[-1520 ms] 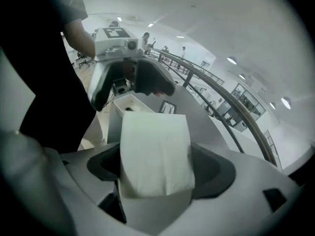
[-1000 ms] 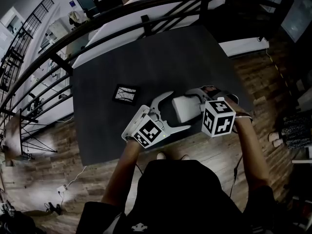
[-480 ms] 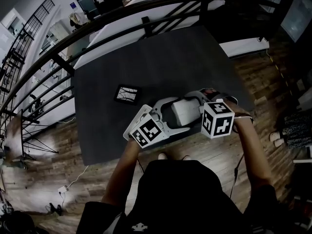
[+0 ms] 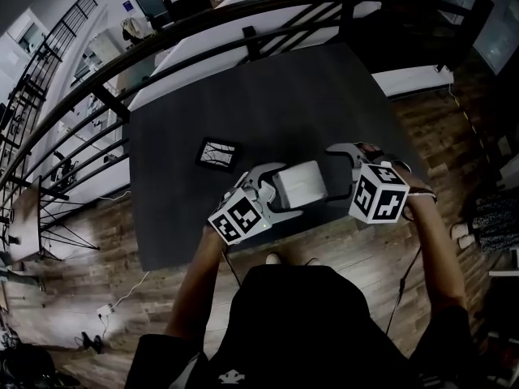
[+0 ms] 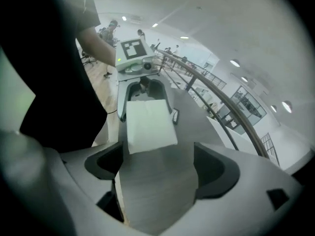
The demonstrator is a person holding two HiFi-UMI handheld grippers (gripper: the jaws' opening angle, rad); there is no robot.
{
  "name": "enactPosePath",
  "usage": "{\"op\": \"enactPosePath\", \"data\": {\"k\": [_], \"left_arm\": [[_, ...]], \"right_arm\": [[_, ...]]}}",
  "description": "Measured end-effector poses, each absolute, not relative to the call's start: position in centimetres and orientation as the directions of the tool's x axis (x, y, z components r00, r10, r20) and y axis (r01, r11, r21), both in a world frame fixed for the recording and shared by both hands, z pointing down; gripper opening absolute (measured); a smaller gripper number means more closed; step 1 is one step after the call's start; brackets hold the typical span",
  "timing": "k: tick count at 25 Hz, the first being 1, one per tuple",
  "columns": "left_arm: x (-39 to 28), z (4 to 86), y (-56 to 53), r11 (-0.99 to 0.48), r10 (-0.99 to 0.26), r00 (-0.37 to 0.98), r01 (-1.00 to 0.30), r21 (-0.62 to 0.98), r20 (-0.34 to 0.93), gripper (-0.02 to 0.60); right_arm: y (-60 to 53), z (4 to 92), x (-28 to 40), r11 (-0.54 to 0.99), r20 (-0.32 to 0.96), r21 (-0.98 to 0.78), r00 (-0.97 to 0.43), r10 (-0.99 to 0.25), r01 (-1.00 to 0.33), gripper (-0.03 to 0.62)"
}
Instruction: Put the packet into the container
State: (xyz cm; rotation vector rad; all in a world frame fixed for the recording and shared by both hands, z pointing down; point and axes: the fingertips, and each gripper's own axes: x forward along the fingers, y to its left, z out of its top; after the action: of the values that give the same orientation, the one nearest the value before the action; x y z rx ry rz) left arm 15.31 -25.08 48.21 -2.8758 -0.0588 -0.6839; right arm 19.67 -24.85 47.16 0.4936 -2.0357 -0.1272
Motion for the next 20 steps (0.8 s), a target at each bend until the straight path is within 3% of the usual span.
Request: {"op": "enactPosePath", "data": {"k": [3,4,5,6,7,13,20], "left_arm": [[14.2,48.9,-25.9,-0.991,-0.061,0.905,-0.004,-0.135,0.421,0.445],[13.5,49.0,-26.3,-0.992,-0.087,0.908,-0.041,-0.121,0.41,0.445],[12.8,49.2,-26.6,-0.991,-0.114,0.91,-0.077,-0.108,0.4,0.445],[12.2,49.3,-26.9,-0.989,-0.139,0.909,-0.108,-0.099,0.393,0.445],[11.6,49.4,-27.0,-0.986,-0.161,0.906,-0.135,-0.094,0.391,0.445],[7.6,51.3,-27.6,-0.942,-0.329,0.859,-0.33,-0.067,0.393,0.445],[2.5,55.3,-28.6,-0.852,-0.472,0.771,-0.523,0.001,0.427,0.445]], "right_arm": [[-25.9,47.2,20.0,0.868,0.775,0.287,-0.435,-0.458,-0.405,0.446],[-26.5,47.0,20.1,0.838,0.748,0.308,-0.43,-0.506,-0.451,0.354],[-27.2,46.7,20.2,0.802,0.712,0.333,-0.426,-0.558,-0.496,0.18],[-27.7,46.4,20.2,0.773,0.677,0.347,-0.428,-0.599,-0.532,0.051],[-28.0,46.4,20.2,0.757,0.655,0.343,-0.436,-0.617,-0.556,0.003],[-27.5,48.4,18.9,0.742,0.627,0.239,-0.485,-0.61,-0.626,0.003],[-27.6,50.0,15.4,0.793,0.639,0.209,-0.534,-0.554,-0.572,0.003]]}}
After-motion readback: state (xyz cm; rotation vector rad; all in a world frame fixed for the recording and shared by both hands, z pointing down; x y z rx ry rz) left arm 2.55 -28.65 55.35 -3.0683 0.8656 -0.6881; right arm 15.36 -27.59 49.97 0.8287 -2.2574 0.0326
